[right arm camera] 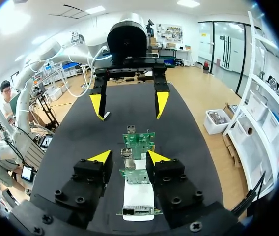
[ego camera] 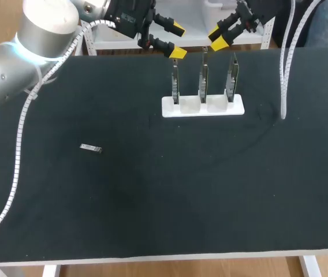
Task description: Pick up the optical module with the left hand, and insert it into the network port with the right hand.
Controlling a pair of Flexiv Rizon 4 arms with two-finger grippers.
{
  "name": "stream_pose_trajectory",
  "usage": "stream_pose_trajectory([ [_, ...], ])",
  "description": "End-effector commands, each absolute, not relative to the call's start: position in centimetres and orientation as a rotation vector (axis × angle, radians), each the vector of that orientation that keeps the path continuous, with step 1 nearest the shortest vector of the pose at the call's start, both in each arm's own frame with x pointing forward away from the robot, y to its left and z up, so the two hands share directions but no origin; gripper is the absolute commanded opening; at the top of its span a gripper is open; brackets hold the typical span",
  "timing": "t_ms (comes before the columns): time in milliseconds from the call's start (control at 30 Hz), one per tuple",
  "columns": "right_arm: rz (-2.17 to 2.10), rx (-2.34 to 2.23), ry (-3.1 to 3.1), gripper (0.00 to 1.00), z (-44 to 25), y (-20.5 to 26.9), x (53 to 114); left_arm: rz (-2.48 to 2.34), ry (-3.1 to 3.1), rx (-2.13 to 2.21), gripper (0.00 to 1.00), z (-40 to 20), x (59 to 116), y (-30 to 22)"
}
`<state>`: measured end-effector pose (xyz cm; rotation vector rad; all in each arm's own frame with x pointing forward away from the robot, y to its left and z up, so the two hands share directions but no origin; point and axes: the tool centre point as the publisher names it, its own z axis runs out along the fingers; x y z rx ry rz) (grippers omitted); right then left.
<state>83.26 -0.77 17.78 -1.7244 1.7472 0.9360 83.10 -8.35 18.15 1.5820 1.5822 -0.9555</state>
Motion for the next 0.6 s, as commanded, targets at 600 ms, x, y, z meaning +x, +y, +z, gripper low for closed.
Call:
stream_pose_trajectory([
  [600,1.164,-1.827,1.700,0.38,18.5,-2.8,83.2,-0.949,1.582,1.578,1.00,18.1,82.8,-8.3],
])
